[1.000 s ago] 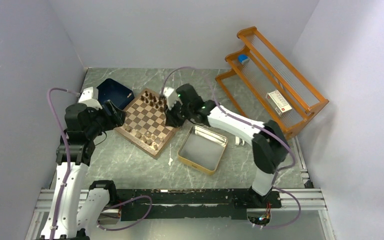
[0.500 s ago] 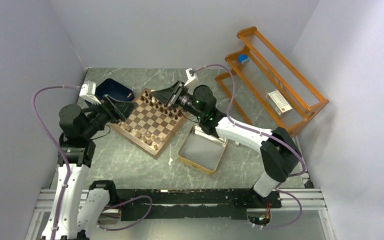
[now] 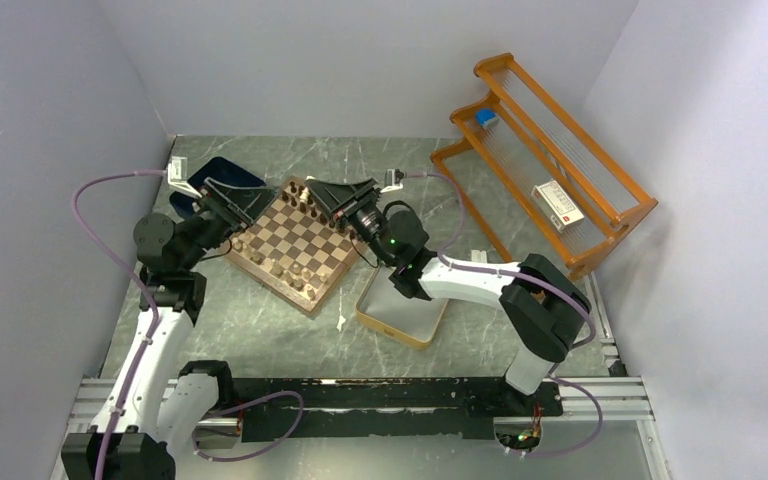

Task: Set up the chess pieces on the board
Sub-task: Pick up the chess piece at the center of the board, then place the chess piece on the chessboard.

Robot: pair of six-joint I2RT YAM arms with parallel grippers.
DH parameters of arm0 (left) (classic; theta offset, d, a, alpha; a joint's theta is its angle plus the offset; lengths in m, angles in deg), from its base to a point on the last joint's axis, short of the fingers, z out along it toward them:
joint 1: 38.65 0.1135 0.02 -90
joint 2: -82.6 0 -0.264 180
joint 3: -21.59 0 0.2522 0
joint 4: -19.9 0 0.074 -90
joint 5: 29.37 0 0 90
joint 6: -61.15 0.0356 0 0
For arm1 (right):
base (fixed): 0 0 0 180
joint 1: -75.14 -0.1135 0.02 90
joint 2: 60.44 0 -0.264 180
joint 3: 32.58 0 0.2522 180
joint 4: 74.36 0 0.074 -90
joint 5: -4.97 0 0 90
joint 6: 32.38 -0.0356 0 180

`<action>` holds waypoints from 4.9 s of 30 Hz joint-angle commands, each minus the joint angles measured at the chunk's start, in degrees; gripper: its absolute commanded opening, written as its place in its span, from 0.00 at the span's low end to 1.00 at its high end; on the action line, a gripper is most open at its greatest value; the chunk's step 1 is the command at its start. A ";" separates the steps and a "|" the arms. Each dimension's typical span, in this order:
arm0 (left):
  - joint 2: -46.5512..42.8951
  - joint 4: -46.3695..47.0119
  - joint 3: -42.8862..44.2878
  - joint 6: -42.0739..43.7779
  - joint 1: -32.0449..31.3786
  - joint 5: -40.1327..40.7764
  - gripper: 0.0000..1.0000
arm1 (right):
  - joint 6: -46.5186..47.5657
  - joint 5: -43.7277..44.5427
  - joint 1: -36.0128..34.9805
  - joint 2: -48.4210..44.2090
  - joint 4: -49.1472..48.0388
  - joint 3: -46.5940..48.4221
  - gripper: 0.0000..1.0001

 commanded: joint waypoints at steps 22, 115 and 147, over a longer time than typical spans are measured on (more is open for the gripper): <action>1.55 3.52 -2.78 2.73 -10.87 11.20 0.57 | -7.14 15.82 -5.07 9.23 -17.98 1.34 0.01; 36.69 -75.63 32.95 57.18 -12.32 38.24 0.05 | 48.82 -6.52 0.55 -27.66 37.03 -15.28 1.00; 43.04 -67.48 28.07 55.66 -12.36 38.47 0.05 | 49.01 -5.92 0.55 -31.09 35.51 -16.99 1.00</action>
